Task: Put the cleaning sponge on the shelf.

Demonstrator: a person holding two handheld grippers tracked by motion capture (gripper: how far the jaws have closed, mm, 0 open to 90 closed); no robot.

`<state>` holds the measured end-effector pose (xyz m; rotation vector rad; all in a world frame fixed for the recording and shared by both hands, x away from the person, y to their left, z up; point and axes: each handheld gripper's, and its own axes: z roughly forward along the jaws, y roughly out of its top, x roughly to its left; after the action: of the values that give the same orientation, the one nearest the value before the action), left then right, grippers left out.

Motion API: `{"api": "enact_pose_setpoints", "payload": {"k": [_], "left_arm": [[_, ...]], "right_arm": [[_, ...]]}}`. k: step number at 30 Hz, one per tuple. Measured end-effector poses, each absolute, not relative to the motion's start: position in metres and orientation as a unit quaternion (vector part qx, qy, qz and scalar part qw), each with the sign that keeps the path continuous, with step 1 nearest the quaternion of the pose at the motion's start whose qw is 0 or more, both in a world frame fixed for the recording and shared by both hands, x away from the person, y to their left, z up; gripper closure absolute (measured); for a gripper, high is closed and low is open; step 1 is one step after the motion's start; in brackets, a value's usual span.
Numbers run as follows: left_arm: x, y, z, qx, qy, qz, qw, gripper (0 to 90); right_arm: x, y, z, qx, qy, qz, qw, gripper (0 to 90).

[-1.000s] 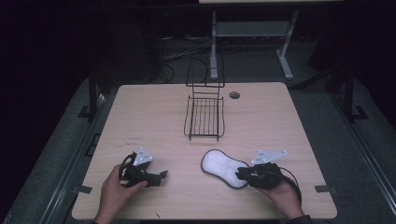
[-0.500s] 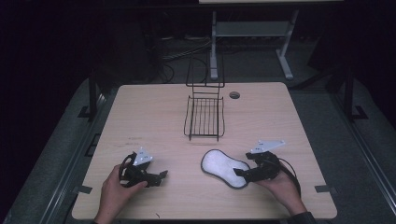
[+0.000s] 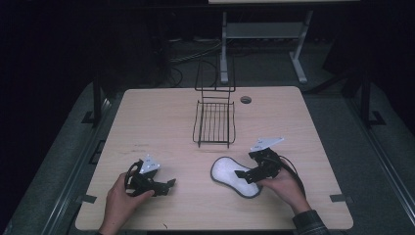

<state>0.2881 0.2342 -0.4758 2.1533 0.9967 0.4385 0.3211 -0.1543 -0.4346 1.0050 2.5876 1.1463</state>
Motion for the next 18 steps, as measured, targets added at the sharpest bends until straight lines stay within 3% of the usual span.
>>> {"api": "enact_pose_setpoints", "payload": {"k": [18], "left_arm": [[0.288,0.234,-0.476,0.834,0.386,0.170,0.356,12.4]], "right_arm": [[0.322,-0.127,-0.459,0.310,0.887,0.336,0.064,9.2]]}}
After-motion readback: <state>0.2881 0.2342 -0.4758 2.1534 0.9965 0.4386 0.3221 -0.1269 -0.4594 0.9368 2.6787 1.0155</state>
